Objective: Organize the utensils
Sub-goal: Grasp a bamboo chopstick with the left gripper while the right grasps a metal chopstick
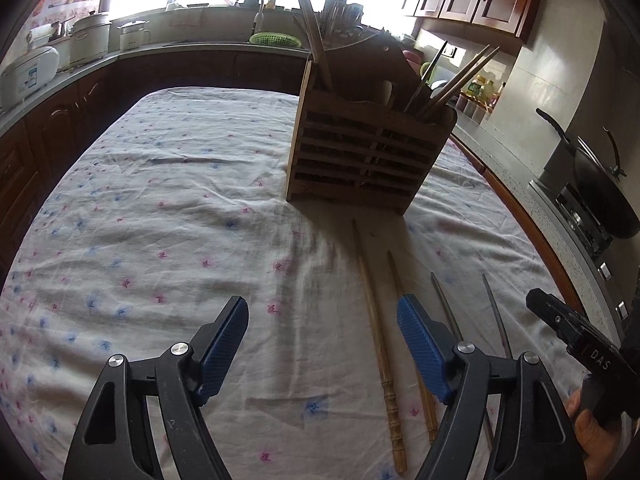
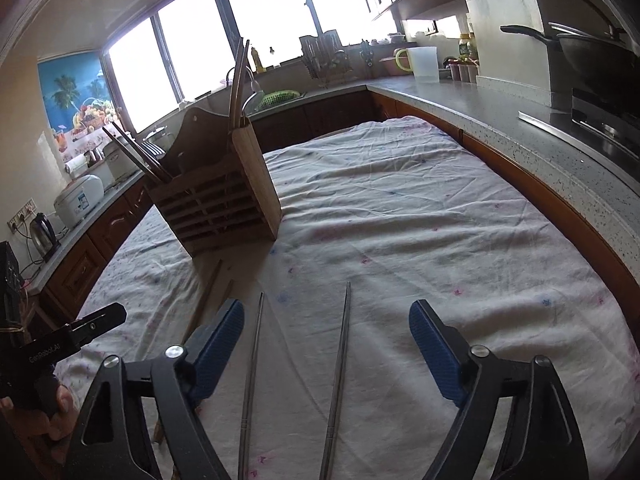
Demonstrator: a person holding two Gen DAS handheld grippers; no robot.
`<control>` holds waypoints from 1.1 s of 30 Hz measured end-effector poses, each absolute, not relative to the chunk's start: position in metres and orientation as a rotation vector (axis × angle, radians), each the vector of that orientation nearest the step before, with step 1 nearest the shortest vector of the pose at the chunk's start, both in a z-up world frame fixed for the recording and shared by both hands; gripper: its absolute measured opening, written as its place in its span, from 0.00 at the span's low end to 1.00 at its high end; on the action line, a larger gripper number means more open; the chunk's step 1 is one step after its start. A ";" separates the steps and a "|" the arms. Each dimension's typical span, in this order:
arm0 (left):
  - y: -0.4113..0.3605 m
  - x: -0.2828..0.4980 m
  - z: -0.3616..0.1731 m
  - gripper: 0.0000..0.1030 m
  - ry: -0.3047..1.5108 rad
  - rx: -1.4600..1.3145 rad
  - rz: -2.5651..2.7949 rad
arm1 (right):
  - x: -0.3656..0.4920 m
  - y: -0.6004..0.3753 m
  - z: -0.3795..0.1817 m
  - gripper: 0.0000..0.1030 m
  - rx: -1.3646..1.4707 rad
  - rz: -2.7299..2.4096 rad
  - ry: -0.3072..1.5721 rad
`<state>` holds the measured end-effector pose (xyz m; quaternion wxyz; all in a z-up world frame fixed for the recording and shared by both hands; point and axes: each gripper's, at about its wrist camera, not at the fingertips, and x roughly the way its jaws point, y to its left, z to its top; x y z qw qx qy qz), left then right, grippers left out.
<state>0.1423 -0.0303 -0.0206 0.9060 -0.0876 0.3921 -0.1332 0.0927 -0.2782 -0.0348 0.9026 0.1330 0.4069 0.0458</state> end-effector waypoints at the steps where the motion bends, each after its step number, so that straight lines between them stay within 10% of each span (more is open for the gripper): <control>1: -0.033 0.146 -0.022 0.69 0.819 -0.178 -0.282 | 0.095 -0.278 -0.038 0.73 0.274 0.096 0.855; 16: -0.080 0.232 -0.037 0.38 0.930 -0.056 -0.359 | 0.134 -0.276 -0.070 0.30 0.216 0.069 1.015; 33: -0.113 0.255 -0.063 0.07 0.934 0.071 -0.329 | 0.148 -0.250 -0.081 0.08 0.021 0.059 1.045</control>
